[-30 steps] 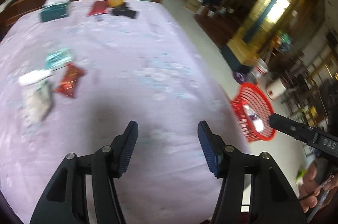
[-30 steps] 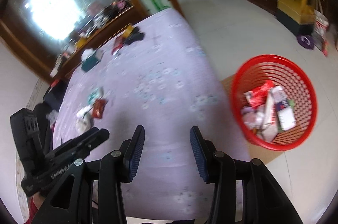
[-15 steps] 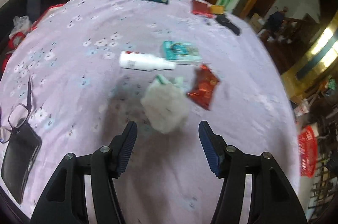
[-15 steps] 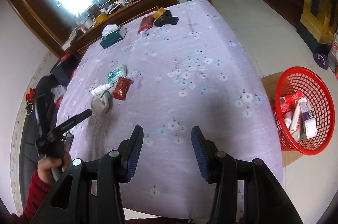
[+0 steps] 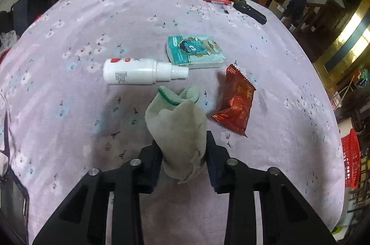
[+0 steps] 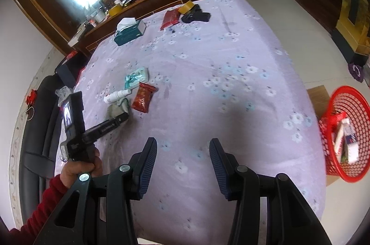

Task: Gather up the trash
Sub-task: 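Grasp the grey sock with the left gripper while the right grasps the red candy packet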

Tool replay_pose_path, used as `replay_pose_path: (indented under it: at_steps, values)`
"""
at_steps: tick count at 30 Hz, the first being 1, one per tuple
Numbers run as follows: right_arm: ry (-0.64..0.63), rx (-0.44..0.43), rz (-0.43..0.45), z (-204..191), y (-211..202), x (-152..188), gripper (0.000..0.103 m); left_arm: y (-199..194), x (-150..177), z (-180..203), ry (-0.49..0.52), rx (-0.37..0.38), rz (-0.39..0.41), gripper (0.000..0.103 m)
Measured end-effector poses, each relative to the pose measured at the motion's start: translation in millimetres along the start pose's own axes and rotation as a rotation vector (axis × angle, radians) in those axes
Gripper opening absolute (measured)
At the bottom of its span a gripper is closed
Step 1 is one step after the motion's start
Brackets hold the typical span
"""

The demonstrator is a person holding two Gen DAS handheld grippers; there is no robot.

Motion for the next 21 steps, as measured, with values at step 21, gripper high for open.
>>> replay_pose_path:
  at_steps: [21]
  values:
    - [0.024, -0.001, -0.160, -75, 212, -69, 0.051, -86, 45, -64, 0.017, 0.001, 0.083, 0.029]
Point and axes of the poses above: each gripper's, at about its wrist camera, not at the fingertips, and y roughly the way its jaws point, z to its right, x to its underside, the point moved 3 cm from there along y, roughly the way its jaws point, and after that the axes turned 4 degrees about -x, right-handed, at the moved point
